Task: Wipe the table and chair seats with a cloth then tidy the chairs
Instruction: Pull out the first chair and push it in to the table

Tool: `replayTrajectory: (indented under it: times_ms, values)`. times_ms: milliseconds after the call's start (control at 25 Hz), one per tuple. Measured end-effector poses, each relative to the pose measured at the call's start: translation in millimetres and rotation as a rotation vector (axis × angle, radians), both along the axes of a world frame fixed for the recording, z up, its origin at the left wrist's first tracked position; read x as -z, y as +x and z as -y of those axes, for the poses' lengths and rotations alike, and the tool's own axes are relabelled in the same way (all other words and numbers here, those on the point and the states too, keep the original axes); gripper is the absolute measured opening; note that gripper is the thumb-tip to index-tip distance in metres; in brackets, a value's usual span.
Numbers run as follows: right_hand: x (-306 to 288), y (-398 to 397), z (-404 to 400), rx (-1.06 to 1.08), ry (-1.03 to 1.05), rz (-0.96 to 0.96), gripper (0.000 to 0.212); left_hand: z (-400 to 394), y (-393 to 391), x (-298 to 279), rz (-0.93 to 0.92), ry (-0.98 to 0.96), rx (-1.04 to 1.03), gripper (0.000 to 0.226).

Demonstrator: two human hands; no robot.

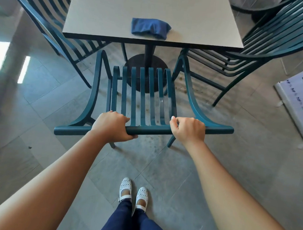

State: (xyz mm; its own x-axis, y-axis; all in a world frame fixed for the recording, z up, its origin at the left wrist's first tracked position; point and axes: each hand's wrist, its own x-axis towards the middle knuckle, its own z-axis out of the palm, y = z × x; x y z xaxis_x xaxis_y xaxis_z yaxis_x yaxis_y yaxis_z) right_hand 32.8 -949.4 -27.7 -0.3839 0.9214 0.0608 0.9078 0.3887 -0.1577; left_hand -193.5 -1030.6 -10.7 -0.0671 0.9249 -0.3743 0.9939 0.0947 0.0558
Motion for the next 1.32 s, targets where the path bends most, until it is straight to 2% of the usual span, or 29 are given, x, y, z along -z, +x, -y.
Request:
replayTrajectory:
  times_ms: [360,680,920,1320]
  values:
    - [-5,-24,-56,0.028,-0.049,0.056,0.046,-57,-22,-5,0.04,-0.008,-0.055,0.071]
    - [3,-35,-76,-0.003,0.08,-0.103,0.042,-82,-33,-5,0.067,-0.001,-0.056,0.058]
    - [15,-37,-85,-0.016,0.153,-0.139,0.041,-93,-40,-5,0.098,-0.04,-0.064,0.055]
    - [13,-50,-99,0.004,0.134,-0.122,0.038,-114,-56,-1,0.107,-0.095,-0.052,0.041]
